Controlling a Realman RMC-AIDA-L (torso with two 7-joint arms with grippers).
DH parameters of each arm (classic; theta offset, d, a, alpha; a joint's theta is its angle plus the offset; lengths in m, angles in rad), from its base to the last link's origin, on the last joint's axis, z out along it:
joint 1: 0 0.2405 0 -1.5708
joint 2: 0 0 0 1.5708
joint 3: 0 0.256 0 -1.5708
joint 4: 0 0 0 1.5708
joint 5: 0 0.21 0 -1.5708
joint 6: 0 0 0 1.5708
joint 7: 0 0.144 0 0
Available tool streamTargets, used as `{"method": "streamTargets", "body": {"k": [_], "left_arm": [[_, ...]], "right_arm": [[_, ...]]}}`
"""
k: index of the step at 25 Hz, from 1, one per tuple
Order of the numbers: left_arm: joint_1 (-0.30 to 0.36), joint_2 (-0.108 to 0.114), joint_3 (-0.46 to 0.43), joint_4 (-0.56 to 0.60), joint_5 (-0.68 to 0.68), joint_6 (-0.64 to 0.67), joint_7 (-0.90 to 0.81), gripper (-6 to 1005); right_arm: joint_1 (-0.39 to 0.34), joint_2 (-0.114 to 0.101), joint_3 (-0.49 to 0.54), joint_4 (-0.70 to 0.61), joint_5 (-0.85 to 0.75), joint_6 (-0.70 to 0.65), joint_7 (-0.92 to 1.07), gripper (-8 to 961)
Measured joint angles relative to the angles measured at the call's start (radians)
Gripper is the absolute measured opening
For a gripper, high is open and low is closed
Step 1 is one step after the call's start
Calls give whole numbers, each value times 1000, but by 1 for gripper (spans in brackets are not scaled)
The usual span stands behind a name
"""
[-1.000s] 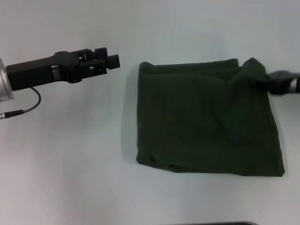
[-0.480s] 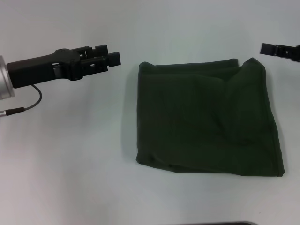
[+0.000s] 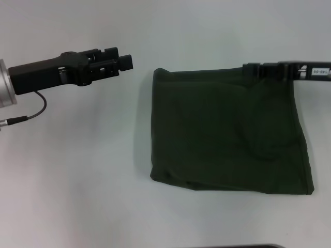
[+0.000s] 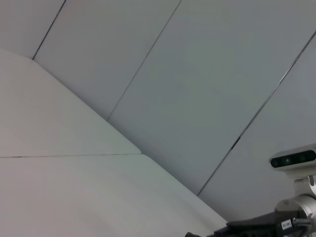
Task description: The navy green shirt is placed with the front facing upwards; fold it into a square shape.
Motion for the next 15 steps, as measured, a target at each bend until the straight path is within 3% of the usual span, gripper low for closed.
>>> {"method": "streamTargets", "body": {"k": [9,13,15], "left_arm": [[-11,-2,3,-20,0,-7,2,690],[-12,-1,2,-22,0,-7,4,691],[-12,-1,2,-23,0,-7,4,691]], "right_arm": [[5,3,-94,3,2,-10,-3,207],[11,2,-135,36,-3,48,2,76],[14,0,-157,56,-5,84,5,54]]}}
